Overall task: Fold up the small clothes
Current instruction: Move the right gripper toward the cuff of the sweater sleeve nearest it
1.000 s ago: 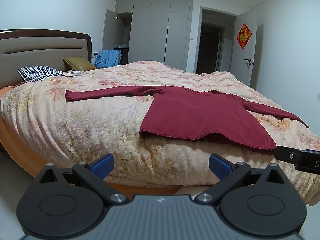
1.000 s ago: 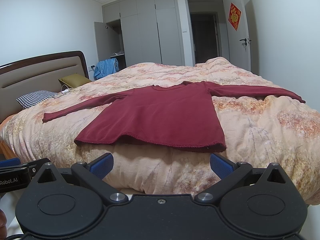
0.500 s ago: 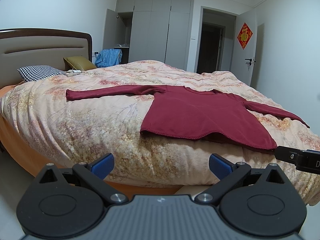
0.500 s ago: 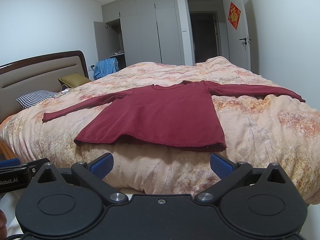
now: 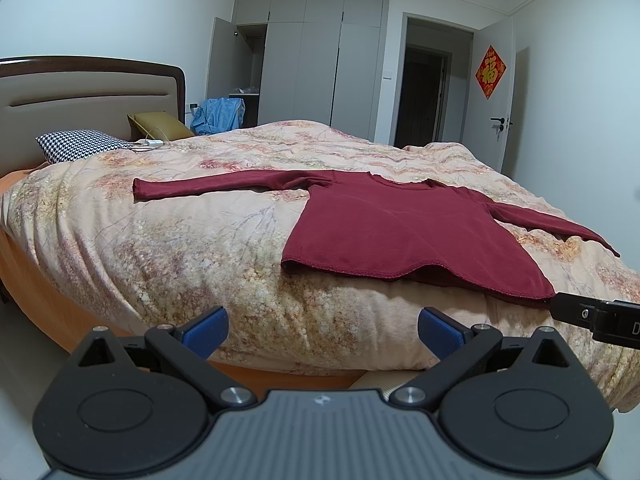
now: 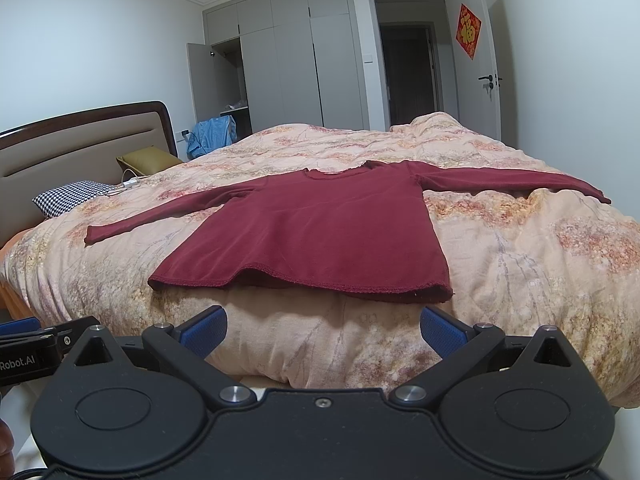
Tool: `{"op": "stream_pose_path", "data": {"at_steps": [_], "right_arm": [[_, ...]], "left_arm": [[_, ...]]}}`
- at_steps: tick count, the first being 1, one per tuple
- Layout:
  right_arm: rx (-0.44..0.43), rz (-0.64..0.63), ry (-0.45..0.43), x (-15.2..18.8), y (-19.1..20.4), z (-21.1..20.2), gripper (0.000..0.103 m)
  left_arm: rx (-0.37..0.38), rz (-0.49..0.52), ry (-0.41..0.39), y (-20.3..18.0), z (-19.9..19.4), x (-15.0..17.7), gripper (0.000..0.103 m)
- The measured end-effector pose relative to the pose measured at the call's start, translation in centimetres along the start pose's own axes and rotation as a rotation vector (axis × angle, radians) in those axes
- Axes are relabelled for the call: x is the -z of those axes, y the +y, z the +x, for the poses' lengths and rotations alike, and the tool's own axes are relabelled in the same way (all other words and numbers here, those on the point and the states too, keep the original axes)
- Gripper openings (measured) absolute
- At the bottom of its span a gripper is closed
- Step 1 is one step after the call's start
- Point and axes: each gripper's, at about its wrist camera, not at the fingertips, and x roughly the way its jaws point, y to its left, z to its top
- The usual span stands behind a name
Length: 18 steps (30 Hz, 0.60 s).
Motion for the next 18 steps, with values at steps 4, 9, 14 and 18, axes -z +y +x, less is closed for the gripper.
{"op": "stream_pose_path", "data": {"at_steps": [4,9,14,18], "right_arm": [[0.000,0.001,0.002,0.0,-0.1,0.1,0.103],[-0.016,0.005,0.044,-0.1,-0.3,0.7,0.103],[-0.065,-0.002,0.154,-0.4,-0.6,2.9,0.103],[-0.040,-0.055,0.174,-0.8,-0.6,4.0,0.103]], "left_arm": [[-0.001,0.000,0.001,0.0,0.0,0.0,0.103],[-0.009,-0.002,0.017,0.4,0.0,0.1,0.103],[-0.017,-0.016,0.084,0.8,1.4,0.0,0.103],[-0.018,-0.018,0.124,1.0,2.6,-0.6,0.103]]}}
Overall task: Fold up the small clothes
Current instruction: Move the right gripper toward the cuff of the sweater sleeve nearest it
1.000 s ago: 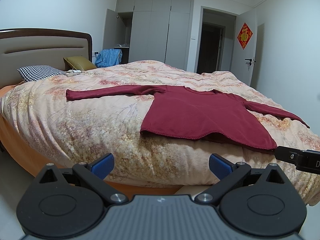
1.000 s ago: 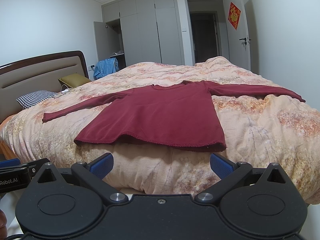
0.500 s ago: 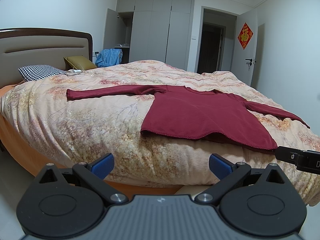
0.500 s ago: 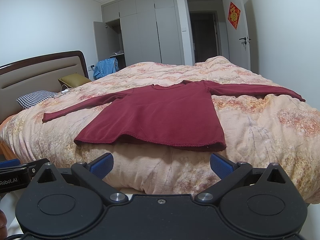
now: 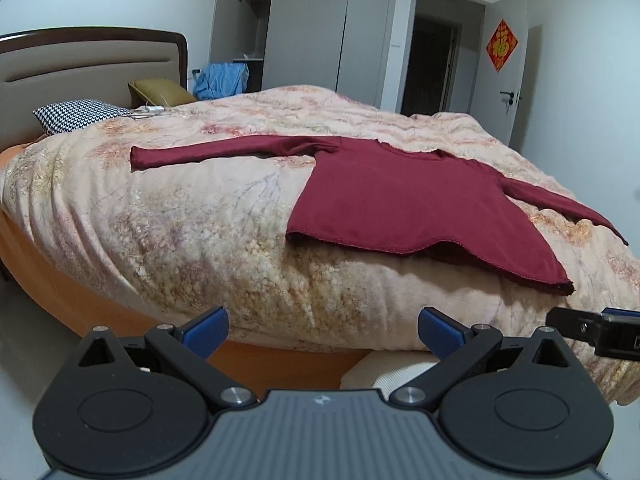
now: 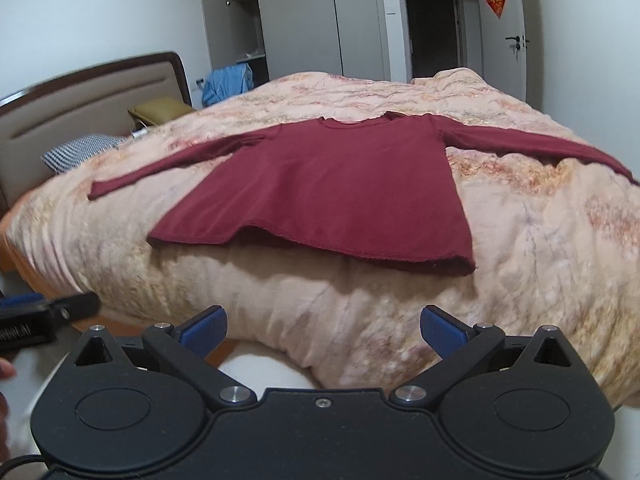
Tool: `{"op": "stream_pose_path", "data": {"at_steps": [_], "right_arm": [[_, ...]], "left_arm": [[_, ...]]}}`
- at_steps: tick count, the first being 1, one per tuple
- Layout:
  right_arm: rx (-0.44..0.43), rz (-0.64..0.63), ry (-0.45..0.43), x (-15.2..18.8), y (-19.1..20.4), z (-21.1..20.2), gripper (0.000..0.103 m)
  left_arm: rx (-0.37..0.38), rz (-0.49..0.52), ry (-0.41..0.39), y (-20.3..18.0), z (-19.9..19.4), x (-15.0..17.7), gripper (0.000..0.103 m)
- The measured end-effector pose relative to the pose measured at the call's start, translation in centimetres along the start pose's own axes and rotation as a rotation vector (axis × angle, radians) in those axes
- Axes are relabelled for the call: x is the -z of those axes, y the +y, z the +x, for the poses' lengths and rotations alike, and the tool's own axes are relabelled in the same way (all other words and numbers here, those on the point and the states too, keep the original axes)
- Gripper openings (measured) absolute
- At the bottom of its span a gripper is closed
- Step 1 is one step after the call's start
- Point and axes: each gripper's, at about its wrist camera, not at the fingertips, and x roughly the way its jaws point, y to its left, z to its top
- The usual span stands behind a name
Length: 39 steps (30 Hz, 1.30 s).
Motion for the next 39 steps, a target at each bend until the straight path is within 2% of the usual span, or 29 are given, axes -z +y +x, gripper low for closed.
{"op": "stream_pose_path", "data": {"at_steps": [7,15,23,28,35,39], "right_arm": [[0.027,0.005,0.008,-1.8,-2.1,1.7,0.103],[0.081,0.013,-0.015,-5.1,-6.0,5.5,0.103],[0.168,0.044,-0.031,-7.6,-10.7,10.0,0.103],[0.234,0.083,-0.019,-8.3,-14.1,12.9,0.103],[0.313,0.125,-0.030,-9.7,-18.9,16.3,0.103],[0.361,0.147,-0.090,-10.7,-21.7,17.7,0.103]], "left_arm": [[-0.095,0.003,0.024,0.5,2.2,-3.0,0.103],[-0.138,0.027,0.028,-0.1,5.8,-7.6,0.103],[-0.100,0.077,0.047,-4.1,12.0,-10.4,0.103],[-0.041,0.102,0.066,-6.9,16.6,-11.4,0.103],[-0.019,0.128,0.025,-9.4,22.5,-14.0,0.103],[0.000,0.126,0.007,-10.4,25.8,-15.0,0.103]]}}
